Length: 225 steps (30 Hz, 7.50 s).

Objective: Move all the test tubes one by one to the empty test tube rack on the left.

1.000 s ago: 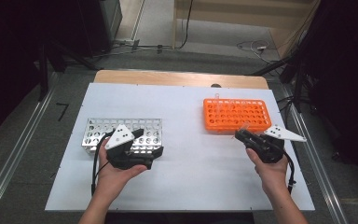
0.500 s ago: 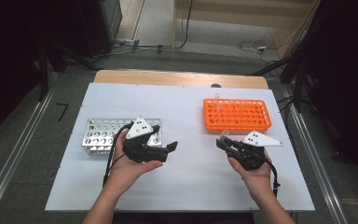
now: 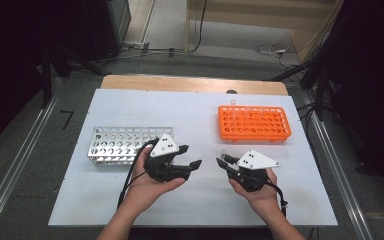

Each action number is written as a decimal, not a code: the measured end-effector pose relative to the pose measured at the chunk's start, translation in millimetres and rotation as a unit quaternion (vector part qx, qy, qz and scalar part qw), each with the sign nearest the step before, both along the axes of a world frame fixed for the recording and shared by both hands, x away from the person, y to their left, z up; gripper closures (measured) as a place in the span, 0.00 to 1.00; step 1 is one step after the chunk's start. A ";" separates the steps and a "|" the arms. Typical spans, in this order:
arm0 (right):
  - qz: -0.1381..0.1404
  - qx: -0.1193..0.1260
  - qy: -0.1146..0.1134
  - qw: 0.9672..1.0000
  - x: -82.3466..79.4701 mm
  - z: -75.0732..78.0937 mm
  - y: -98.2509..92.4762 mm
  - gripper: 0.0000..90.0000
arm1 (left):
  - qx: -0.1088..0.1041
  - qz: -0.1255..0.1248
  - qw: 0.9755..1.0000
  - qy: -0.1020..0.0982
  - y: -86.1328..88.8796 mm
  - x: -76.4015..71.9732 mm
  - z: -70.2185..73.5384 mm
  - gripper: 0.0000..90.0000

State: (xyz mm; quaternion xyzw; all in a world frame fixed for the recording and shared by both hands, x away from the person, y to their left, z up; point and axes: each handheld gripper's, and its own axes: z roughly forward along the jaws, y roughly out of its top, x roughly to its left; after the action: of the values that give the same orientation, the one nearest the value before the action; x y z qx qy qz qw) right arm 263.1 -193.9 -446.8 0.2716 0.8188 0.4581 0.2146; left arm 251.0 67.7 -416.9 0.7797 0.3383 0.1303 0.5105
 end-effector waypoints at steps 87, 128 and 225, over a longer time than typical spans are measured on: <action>-0.022 0.065 0.053 0.996 6.9 -4.8 -115.0 0.00 | 0.043 0.081 0.996 -0.012 52.7 37.3 38.5 0.85; -0.033 0.064 0.058 0.996 11.9 -9.3 -117.3 0.00 | 0.155 0.116 0.980 0.053 44.1 101.2 9.1 0.85; -0.239 0.081 0.065 0.966 177.4 -28.3 -99.5 0.82 | -0.062 0.064 0.996 -0.029 80.9 2.8 -31.0 0.05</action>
State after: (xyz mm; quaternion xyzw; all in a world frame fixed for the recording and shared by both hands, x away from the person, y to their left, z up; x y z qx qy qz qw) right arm 440.5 -293.3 -475.1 0.5046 0.7026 0.4397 0.2418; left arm 253.8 148.6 -447.9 0.7194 0.3799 0.1644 0.5578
